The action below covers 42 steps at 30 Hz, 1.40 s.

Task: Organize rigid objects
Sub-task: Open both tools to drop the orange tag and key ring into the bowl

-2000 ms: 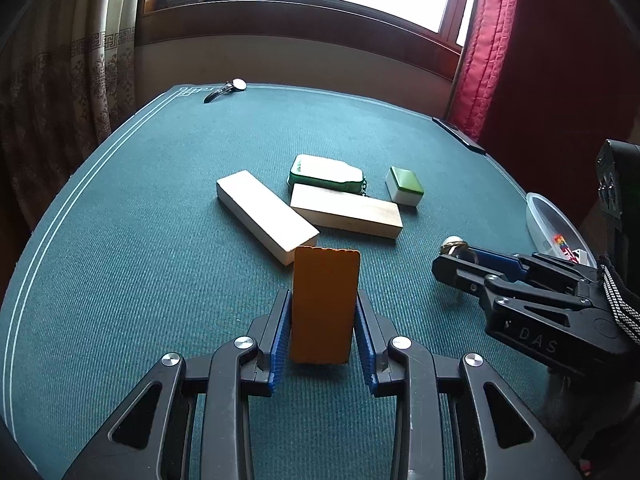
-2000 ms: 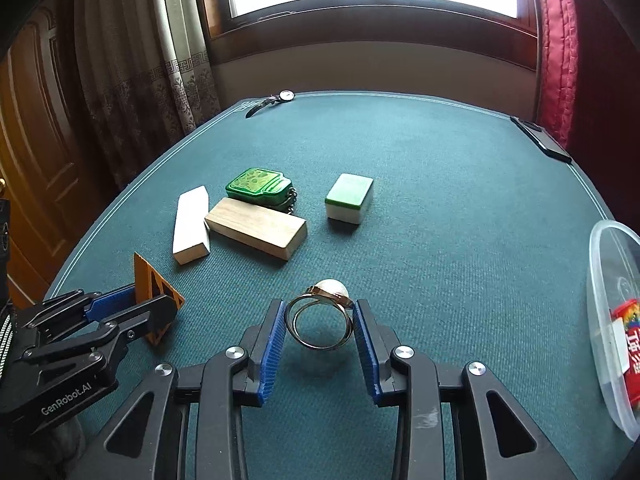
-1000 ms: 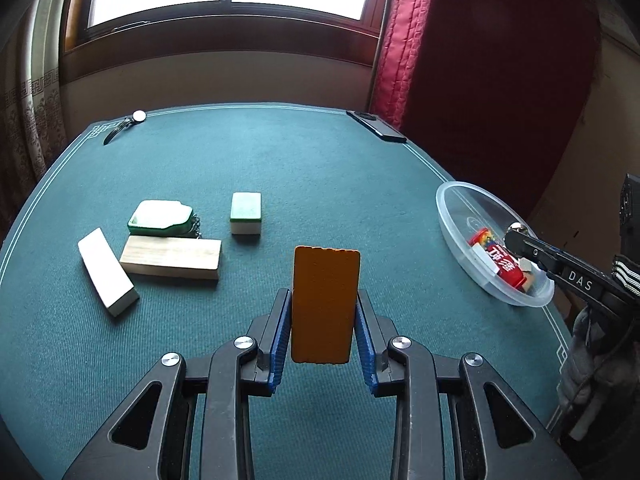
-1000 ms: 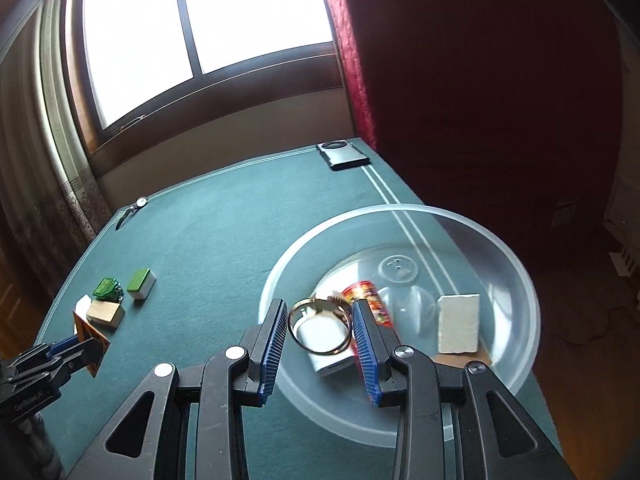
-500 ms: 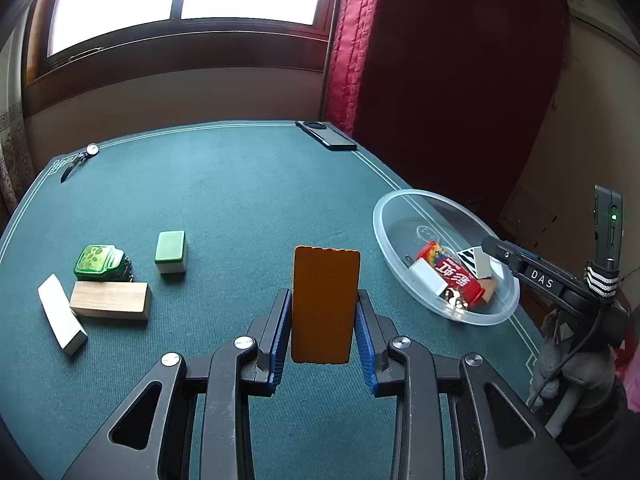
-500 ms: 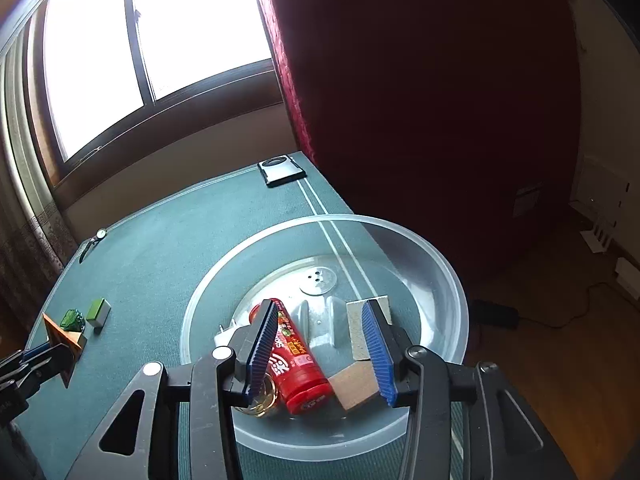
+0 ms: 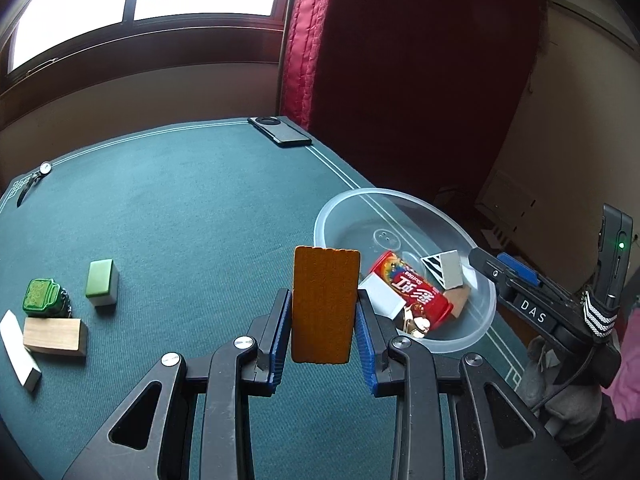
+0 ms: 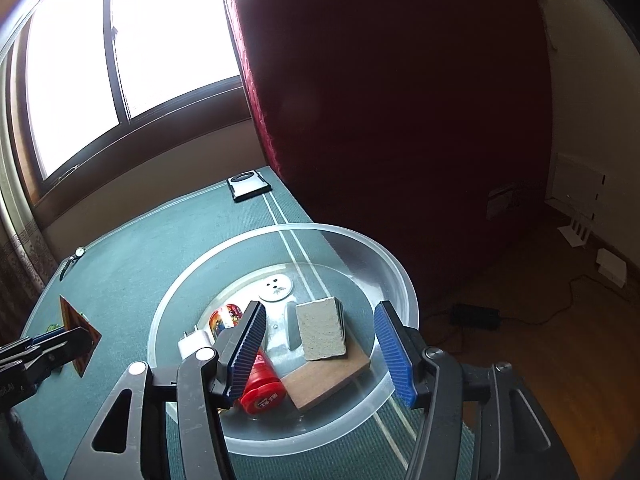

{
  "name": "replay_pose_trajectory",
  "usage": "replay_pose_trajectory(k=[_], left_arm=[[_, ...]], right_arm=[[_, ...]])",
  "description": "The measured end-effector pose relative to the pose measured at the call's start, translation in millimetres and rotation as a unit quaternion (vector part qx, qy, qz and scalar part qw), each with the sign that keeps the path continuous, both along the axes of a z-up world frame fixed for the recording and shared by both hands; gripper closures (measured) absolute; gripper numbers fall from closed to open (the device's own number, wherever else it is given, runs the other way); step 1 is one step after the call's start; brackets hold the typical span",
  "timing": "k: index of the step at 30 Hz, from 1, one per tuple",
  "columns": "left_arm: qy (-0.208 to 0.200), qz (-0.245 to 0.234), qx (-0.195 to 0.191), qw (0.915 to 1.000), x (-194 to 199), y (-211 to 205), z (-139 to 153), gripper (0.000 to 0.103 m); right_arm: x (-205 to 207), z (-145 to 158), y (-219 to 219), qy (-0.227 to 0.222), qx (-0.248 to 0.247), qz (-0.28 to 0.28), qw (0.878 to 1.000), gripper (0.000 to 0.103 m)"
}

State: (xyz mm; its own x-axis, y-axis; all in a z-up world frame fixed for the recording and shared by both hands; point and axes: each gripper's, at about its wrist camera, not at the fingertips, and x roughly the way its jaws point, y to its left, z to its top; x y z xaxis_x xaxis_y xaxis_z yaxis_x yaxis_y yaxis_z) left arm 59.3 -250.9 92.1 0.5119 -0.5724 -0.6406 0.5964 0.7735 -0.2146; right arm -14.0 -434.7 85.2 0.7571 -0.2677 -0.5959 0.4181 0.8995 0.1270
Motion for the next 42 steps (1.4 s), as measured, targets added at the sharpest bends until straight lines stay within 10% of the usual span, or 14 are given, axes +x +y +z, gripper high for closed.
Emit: replay_pose_trajectory(k=[17, 42], left_arm=[[0.021, -0.045, -0.031, 0.9983, 25, -52, -11, 0.071], [0.029, 0.017, -0.008, 0.9994, 28, -20, -34, 0.042]], right_arm=[[-5, -3, 3, -0.006, -0.01, 0.0, 1.0, 0.039], [-5, -9, 28, 0.003, -0.05, 0.021, 0.999, 0.029]])
